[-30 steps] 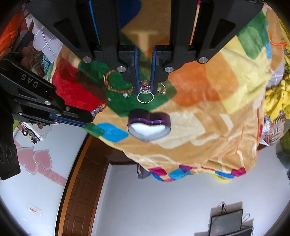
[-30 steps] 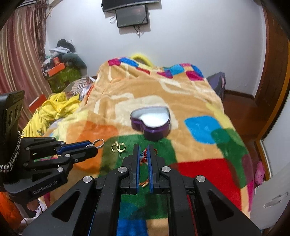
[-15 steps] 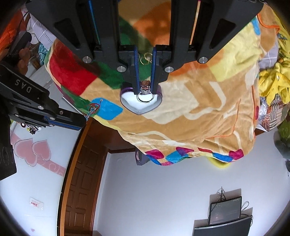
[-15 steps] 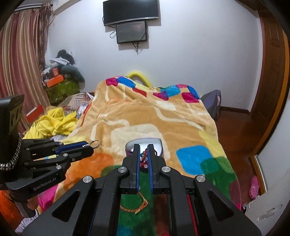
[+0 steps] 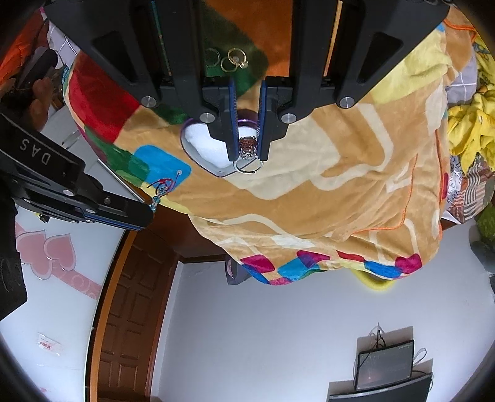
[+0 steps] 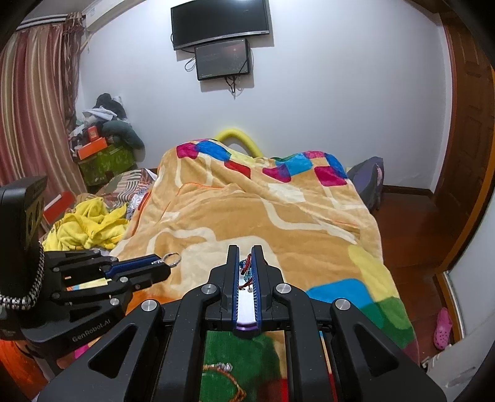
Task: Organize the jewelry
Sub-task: 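Carry the ring in the left tool and the bracelet in the right tool over the purple heart tin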
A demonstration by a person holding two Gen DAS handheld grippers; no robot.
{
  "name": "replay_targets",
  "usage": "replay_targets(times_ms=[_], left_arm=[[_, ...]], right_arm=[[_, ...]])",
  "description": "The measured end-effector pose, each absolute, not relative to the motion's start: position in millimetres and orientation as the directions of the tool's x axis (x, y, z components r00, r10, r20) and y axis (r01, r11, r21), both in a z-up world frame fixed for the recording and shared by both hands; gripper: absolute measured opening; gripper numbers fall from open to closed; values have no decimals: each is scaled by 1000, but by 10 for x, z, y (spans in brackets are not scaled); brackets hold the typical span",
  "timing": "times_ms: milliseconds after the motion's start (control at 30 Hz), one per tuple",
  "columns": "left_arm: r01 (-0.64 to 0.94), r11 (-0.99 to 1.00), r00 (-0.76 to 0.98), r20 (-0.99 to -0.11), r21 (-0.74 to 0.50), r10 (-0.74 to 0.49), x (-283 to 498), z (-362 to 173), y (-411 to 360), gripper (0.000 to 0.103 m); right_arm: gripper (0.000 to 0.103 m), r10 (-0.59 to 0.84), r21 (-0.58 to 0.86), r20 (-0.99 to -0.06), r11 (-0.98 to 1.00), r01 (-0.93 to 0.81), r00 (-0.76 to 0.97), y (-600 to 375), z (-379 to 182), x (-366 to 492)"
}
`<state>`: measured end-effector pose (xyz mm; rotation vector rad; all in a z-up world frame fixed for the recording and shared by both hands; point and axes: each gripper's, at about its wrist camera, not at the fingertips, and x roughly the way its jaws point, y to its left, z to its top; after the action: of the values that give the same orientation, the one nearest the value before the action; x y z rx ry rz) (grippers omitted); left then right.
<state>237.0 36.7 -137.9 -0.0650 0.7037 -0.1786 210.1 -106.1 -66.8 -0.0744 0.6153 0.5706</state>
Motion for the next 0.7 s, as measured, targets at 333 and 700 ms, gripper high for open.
replay_targets(times_ms=[333,700], left_arm=[[164,978,698,-686,-130,-208,2750,-1609,370,10],[214,964,613,-746,-158,-259,3051,-1874,258,10]], right_arm=[[7,507,140,-611,825,-547,608,-1004,-899,2423],[7,503,173,-705,806,-566,500,-960,-1256,2665]])
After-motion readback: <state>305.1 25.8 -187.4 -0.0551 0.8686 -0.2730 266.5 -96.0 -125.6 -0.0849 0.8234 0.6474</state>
